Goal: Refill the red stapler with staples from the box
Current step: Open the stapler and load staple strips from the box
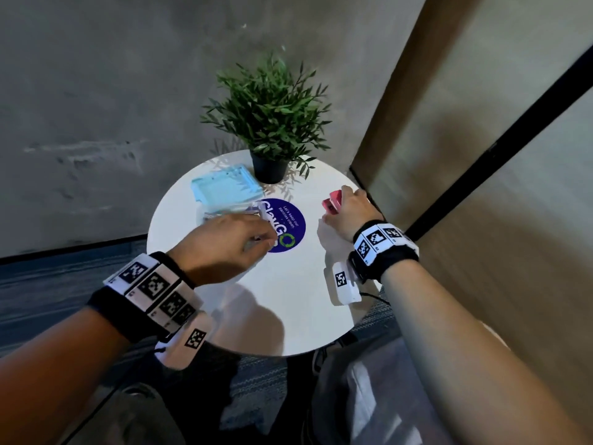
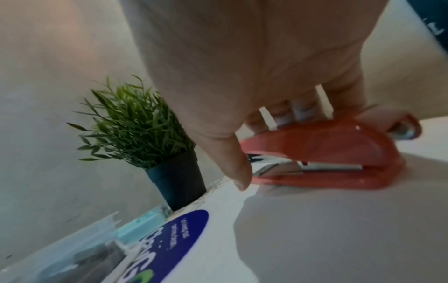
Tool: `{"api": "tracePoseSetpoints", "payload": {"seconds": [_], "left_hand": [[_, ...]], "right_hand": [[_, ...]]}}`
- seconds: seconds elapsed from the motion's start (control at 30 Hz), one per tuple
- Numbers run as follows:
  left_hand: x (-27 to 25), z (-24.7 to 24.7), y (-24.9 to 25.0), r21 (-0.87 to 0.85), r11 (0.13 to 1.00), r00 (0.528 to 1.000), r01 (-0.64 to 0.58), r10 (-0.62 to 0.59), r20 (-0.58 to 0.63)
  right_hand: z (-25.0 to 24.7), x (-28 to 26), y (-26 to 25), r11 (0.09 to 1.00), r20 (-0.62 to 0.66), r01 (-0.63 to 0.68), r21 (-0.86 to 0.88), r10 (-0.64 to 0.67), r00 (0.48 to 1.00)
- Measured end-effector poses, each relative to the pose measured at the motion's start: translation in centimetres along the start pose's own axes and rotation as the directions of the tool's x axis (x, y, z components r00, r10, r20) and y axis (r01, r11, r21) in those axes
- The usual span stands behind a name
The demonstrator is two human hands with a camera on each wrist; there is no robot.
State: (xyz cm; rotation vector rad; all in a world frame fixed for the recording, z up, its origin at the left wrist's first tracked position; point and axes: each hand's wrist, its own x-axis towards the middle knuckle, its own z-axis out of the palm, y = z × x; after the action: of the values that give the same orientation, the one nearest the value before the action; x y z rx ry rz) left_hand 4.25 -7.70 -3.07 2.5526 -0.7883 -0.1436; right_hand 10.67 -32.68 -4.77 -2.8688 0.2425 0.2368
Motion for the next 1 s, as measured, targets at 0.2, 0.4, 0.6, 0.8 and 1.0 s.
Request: {"api": "tracePoseSetpoints", "payload": {"seconds": [0.2, 0.4, 0.6, 0.8, 1.0], "left_hand": [[-0.3, 0.5, 0.0, -0.041, 0.999, 1.000, -0.012, 0.011, -0.029], [0.0, 0.9, 0.5, -0.156, 0.987, 0.998, 0.038, -0.046, -0.047], [0.9, 0.7, 1.8, -0.428, 0.894, 0.977, 0.135, -0.191, -0.091], [0.6, 0.2, 3.3, -0.505, 0.861, 0.977, 0.055, -0.149, -0.149], [0.6, -0.5, 3.7, -0.515, 0.857, 0.958, 0.023, -0.166, -0.234]], "right_hand": [[0.1, 0.0, 0.0, 0.999, -0.034, -0.023, 0.047, 0.024, 0.999], [-2.4, -2.9, -1.5, 0.938, 0.052, 0.186, 0.292, -0.210, 0.976], [-2.9, -6.0, -2.5, 0.822, 0.070, 0.384, 0.422, -0.451, 0.890], [-3.4, -7.5, -3.4, 0.709, 0.006, 0.440, 0.551, -0.530, 0.848], [-4.0, -7.8, -3.7, 0.710, -0.138, 0.583, 0.396, -0.581, 0.802]]}}
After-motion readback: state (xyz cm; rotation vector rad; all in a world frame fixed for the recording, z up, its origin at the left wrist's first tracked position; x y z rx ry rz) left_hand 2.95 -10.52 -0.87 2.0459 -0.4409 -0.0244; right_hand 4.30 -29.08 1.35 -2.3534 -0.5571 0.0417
